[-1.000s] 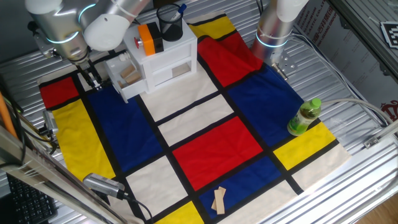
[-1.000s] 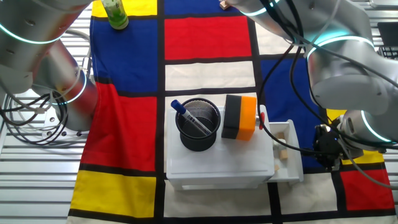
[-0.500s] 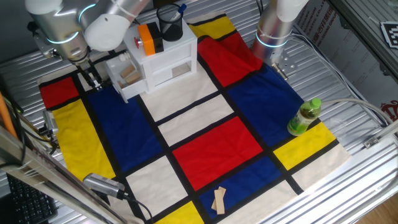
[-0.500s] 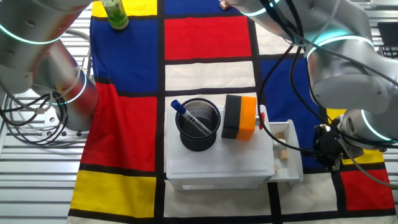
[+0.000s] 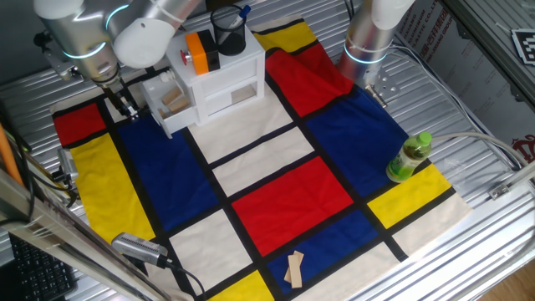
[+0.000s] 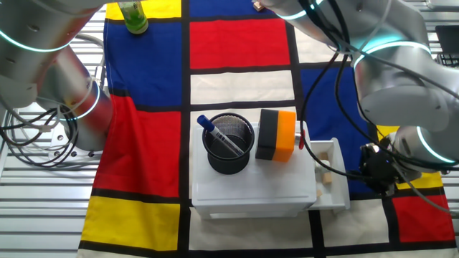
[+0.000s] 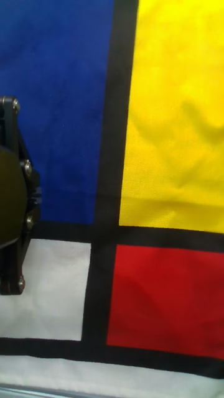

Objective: Use the gripper to push and close the drawer

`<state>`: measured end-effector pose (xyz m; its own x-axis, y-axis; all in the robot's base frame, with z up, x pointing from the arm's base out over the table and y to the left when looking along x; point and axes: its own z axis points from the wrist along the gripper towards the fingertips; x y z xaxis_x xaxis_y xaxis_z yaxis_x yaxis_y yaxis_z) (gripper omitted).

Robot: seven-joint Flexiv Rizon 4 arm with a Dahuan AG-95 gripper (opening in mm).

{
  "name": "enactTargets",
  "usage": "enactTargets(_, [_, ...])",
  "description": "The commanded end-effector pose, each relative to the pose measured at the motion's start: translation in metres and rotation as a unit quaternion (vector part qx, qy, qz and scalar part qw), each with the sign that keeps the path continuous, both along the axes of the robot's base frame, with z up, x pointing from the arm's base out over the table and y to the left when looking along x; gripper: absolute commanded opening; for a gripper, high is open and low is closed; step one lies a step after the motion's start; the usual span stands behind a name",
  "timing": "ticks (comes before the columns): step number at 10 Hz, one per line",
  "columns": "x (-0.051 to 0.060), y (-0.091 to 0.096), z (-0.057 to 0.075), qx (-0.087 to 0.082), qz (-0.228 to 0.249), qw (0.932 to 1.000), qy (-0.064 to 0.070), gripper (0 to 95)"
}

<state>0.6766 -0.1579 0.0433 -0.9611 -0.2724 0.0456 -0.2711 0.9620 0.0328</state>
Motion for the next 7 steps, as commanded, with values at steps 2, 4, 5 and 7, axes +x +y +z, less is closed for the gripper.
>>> enactTargets(2, [0.0006,-0.0003,-0.0002,0.000,0.027,0.9993,-0.027,0.0])
enactTargets(4, [0.0006,-0.0003,-0.0002,-0.002,0.024,0.9993,-0.028,0.0])
enactTargets(5, [0.0006,-0.0003,-0.0002,-0.002,0.023,0.9993,-0.029,0.0])
enactTargets(7, [0.0006,-0.0003,-0.0002,-0.001,0.023,0.9994,-0.026,0.0])
